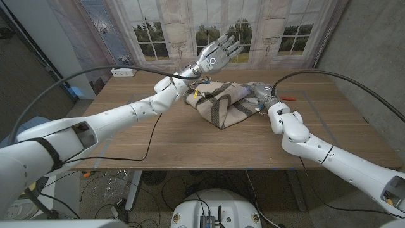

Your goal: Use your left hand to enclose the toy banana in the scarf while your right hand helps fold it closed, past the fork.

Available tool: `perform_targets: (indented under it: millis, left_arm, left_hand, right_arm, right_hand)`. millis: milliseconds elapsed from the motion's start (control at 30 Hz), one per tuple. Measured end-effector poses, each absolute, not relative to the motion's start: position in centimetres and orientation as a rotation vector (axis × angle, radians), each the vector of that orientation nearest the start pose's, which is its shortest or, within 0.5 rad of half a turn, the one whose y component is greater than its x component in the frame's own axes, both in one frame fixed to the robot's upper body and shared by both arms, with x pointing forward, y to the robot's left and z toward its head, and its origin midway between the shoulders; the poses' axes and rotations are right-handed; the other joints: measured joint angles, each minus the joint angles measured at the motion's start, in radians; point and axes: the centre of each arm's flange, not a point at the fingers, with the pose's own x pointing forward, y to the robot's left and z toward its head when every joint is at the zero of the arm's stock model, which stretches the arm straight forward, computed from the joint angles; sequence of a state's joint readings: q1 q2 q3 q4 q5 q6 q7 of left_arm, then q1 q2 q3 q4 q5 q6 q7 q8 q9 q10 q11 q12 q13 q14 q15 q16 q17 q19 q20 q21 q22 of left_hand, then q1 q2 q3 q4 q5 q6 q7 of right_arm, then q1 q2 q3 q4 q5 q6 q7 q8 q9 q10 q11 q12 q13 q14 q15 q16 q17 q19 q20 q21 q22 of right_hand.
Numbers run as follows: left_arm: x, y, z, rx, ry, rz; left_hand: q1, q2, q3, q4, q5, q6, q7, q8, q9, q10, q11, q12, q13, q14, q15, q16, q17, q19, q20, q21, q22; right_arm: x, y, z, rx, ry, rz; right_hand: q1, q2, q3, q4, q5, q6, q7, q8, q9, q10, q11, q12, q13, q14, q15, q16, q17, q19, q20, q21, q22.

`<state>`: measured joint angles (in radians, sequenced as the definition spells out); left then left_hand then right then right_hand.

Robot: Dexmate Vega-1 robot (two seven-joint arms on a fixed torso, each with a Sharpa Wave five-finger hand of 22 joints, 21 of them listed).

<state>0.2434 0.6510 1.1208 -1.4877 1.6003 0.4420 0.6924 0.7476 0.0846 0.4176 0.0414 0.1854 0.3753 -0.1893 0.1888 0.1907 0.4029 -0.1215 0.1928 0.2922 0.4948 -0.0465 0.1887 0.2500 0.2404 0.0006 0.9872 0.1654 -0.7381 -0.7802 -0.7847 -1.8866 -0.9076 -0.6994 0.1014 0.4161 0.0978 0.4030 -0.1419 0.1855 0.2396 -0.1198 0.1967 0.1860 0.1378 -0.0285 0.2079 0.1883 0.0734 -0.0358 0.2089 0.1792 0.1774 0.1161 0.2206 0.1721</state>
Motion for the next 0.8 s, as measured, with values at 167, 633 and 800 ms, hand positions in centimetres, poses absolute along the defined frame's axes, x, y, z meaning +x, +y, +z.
perform_targets:
  millis: [167, 633, 800]
  left_arm:
    - [54.4, 9.1, 13.2, -2.425, 2.082, -1.245]
    - [53.5, 11.4, 12.5, -2.573, 2.212, -1.453]
    - [53.5, 12.4, 12.5, -2.655, 2.297, -1.524]
  left_hand:
    - [-0.004, -0.004, 0.004, -0.004, 0.000, 0.000, 0.000, 0.000, 0.000, 0.000, 0.000, 0.000, -0.004, 0.000, 0.000, 0.000, -0.004, -0.003, 0.003, -0.004, 0.000]
    - [-0.013, -0.003, 0.008, -0.008, 0.000, 0.005, 0.005, 0.000, 0.000, -0.002, 0.002, 0.000, -0.009, -0.011, 0.000, 0.005, -0.009, -0.007, 0.018, -0.015, 0.000]
    - [-0.015, -0.001, 0.008, -0.008, -0.005, 0.005, 0.006, 0.000, -0.005, -0.008, 0.008, 0.000, -0.009, -0.011, 0.000, 0.005, -0.013, -0.011, 0.021, -0.018, 0.000]
  right_arm:
    - [58.3, -21.9, 1.6, -1.631, -0.397, -0.381]
    - [57.6, -22.5, 2.4, -1.516, -0.439, -0.400]
    - [57.6, -23.2, 2.8, -1.455, -0.457, -0.391]
  right_hand:
    - [0.000, 0.000, 0.000, 0.000, 0.000, 0.000, 0.000, 0.000, 0.000, 0.000, 0.000, 0.000, 0.000, 0.000, 0.000, 0.000, 0.000, 0.004, -0.004, 0.000, 0.000]
    - [0.009, 0.009, 0.000, 0.000, 0.000, 0.011, 0.000, 0.000, 0.000, 0.003, -0.004, 0.000, 0.000, 0.011, 0.000, 0.000, 0.000, 0.009, -0.009, 0.000, 0.000]
    - [0.009, 0.009, 0.000, 0.000, 0.000, 0.018, 0.007, 0.000, 0.000, 0.011, 0.004, 0.000, 0.000, 0.011, 0.000, 0.000, 0.000, 0.014, -0.004, 0.000, 0.000]
